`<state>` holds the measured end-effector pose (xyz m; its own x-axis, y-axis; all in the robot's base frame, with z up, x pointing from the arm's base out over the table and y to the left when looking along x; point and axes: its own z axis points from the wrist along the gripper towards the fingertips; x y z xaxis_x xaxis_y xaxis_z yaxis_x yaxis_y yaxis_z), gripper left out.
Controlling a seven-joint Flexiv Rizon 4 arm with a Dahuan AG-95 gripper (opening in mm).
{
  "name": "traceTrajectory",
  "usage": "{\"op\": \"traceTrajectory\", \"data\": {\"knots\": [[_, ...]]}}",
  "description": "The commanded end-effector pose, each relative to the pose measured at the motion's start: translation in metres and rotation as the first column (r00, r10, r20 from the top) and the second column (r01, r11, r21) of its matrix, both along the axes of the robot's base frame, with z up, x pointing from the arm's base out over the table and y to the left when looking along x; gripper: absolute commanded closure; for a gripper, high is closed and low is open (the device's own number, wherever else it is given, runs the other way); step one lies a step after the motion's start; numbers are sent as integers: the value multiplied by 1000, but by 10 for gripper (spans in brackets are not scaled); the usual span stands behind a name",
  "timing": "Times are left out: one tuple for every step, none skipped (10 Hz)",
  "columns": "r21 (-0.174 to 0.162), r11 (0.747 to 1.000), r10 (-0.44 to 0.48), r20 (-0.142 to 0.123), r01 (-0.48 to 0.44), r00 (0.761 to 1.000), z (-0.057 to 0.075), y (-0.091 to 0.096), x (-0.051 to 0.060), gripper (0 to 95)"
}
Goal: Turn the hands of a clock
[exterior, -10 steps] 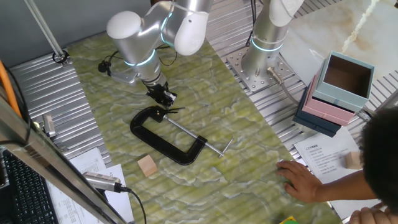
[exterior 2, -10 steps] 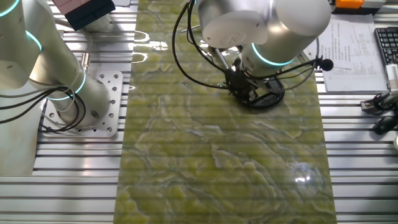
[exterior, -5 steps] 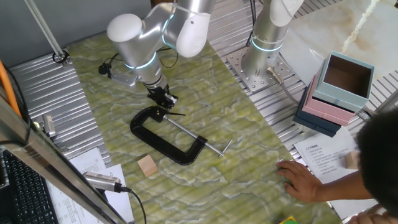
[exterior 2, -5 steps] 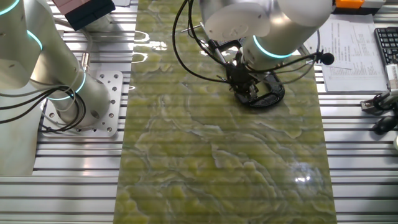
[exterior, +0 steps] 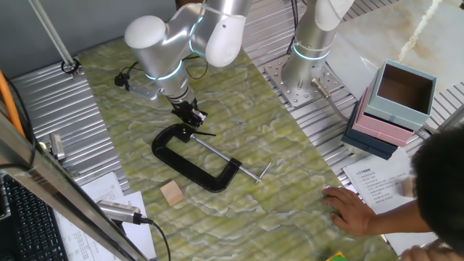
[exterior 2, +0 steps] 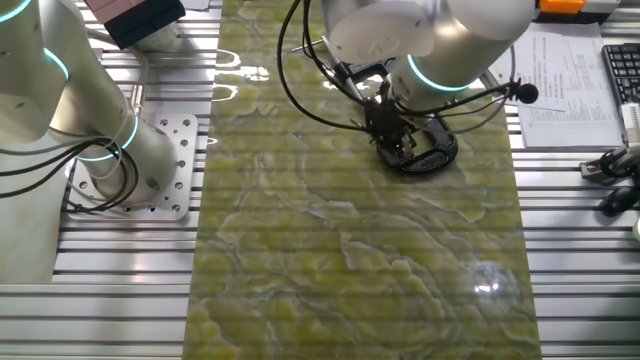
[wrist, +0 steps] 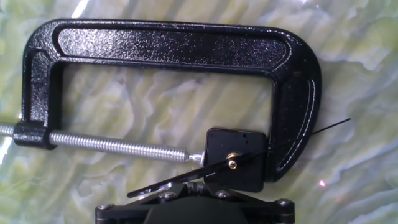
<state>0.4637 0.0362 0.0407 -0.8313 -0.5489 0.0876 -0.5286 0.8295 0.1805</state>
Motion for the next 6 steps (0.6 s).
{"op": "traceTrajectory", "data": {"knots": [[-34,999,-15,-4,15,1000,12,-1,1,950],[-62,997,-39,-3,38,999,17,-1,1,950],[-117,984,-135,10,135,991,29,-1,1,950],[-126,980,-153,16,153,988,31,-1,2,950],[-128,972,-191,45,196,980,41,-5,7,950],[-125,960,-242,91,252,966,53,-16,14,950]]}}
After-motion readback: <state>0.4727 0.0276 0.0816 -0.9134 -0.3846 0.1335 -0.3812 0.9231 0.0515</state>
